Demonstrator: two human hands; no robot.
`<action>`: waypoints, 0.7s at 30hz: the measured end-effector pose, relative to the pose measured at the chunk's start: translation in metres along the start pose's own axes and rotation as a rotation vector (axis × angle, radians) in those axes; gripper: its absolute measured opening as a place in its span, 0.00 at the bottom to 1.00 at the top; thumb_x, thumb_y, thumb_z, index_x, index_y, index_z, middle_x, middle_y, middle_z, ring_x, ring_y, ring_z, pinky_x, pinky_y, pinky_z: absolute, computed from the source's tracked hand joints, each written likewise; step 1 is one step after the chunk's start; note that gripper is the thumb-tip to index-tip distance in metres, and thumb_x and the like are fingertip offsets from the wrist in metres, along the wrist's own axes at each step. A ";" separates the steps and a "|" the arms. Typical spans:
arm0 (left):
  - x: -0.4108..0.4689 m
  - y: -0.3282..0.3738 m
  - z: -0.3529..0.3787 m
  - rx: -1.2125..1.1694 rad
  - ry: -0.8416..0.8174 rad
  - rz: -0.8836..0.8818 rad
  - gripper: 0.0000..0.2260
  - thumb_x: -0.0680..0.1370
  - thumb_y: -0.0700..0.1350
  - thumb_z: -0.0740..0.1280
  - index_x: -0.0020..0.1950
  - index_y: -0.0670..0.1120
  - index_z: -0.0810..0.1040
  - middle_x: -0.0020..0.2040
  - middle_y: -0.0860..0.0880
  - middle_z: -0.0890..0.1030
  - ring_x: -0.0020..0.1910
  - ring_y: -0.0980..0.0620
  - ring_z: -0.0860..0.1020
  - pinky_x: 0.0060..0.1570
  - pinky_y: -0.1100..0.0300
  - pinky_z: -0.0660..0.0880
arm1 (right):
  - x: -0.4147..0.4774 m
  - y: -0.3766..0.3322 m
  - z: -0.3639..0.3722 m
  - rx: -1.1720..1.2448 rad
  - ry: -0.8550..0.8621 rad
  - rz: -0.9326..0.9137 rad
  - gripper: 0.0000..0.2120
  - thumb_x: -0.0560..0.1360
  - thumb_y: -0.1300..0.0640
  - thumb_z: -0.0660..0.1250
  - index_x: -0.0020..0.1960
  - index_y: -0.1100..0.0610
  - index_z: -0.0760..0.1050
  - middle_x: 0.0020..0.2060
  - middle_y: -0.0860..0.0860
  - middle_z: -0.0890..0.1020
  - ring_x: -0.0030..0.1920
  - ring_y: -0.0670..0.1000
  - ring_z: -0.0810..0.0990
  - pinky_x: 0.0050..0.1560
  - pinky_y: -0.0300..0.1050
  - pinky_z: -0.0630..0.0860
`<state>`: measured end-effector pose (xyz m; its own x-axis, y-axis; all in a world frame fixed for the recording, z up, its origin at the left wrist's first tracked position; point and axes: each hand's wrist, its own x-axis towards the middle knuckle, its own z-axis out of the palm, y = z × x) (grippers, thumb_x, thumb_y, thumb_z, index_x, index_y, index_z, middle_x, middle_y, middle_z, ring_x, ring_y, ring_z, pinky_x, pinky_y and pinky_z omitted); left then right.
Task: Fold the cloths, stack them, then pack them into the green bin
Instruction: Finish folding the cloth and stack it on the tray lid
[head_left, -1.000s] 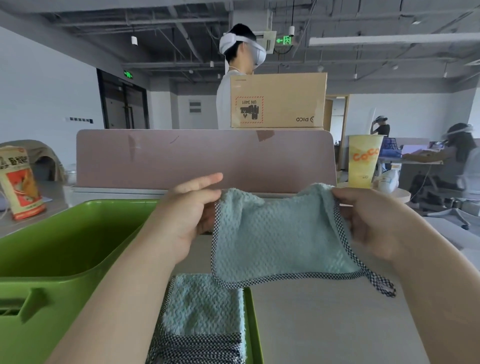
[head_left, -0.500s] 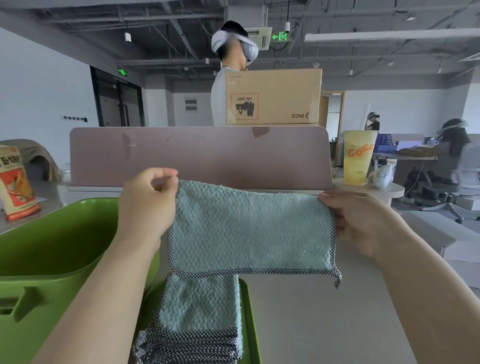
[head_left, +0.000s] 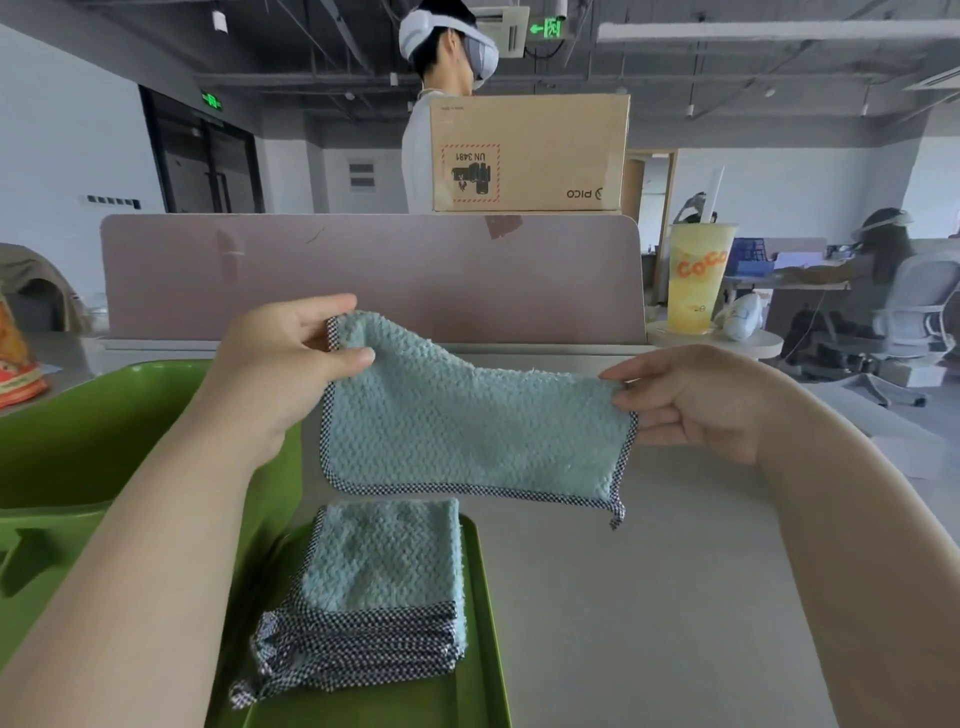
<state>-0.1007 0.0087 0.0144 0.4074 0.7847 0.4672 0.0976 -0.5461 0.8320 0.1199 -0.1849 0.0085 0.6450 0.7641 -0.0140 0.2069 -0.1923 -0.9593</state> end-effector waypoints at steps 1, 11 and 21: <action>0.000 0.000 0.001 0.032 0.007 0.020 0.25 0.72 0.36 0.72 0.67 0.51 0.75 0.68 0.47 0.74 0.59 0.60 0.69 0.58 0.63 0.61 | 0.001 0.000 0.000 -0.024 0.030 0.004 0.09 0.73 0.68 0.67 0.50 0.57 0.78 0.43 0.54 0.84 0.40 0.50 0.83 0.39 0.40 0.79; 0.007 -0.008 -0.005 0.002 0.142 0.073 0.14 0.74 0.42 0.71 0.59 0.51 0.80 0.48 0.54 0.79 0.45 0.63 0.75 0.47 0.67 0.68 | 0.003 0.002 -0.006 -0.074 0.153 0.038 0.06 0.70 0.68 0.71 0.46 0.61 0.80 0.40 0.57 0.85 0.39 0.52 0.82 0.37 0.40 0.81; 0.013 -0.010 -0.011 -0.038 0.256 0.138 0.03 0.76 0.44 0.69 0.46 0.53 0.80 0.40 0.55 0.79 0.39 0.59 0.76 0.41 0.65 0.70 | -0.002 0.000 -0.014 -0.129 0.188 -0.037 0.06 0.67 0.63 0.75 0.43 0.60 0.80 0.40 0.53 0.84 0.44 0.49 0.82 0.43 0.41 0.77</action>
<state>-0.1061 0.0275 0.0151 0.1713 0.7548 0.6332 0.0207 -0.6453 0.7636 0.1289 -0.1949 0.0121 0.7585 0.6462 0.0848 0.3176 -0.2528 -0.9139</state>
